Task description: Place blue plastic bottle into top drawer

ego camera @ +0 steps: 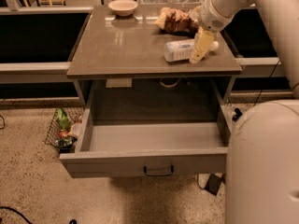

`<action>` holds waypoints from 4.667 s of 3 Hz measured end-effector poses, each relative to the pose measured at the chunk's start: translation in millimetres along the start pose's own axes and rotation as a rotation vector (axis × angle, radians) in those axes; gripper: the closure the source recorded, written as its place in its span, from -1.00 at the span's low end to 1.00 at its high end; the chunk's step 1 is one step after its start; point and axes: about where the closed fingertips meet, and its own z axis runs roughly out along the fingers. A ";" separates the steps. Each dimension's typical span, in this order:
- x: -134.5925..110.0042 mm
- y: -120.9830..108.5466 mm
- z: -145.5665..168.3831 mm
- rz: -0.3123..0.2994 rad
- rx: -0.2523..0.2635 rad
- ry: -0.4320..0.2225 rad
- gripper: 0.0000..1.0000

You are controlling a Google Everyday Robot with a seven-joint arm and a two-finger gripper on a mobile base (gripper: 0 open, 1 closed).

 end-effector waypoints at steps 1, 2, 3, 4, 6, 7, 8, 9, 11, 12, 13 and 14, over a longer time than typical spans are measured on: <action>-4.8 -6.2 22.2 -0.005 -0.030 -0.046 -1.00; -6.1 -6.0 42.7 0.010 -0.070 -0.081 -1.00; -5.1 -1.7 61.5 0.037 -0.112 -0.099 -0.65; -2.9 2.6 74.7 0.058 -0.143 -0.108 -0.17; -15.8 3.0 40.1 0.081 -0.124 -0.095 0.75; -33.3 14.0 24.6 0.160 -0.130 -0.196 1.00; -35.3 14.8 26.2 0.158 -0.134 -0.191 1.00; -43.0 18.4 32.4 0.149 -0.151 -0.172 1.00; -88.7 57.0 42.4 0.170 -0.241 -0.126 1.00; -100.9 92.4 57.4 0.236 -0.300 -0.158 1.00; -108.4 136.4 85.4 0.303 -0.369 -0.189 1.00; -108.4 136.4 85.5 0.303 -0.369 -0.189 1.00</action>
Offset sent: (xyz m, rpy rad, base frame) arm 0.0439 0.0202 -0.0336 0.1154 0.1037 0.0681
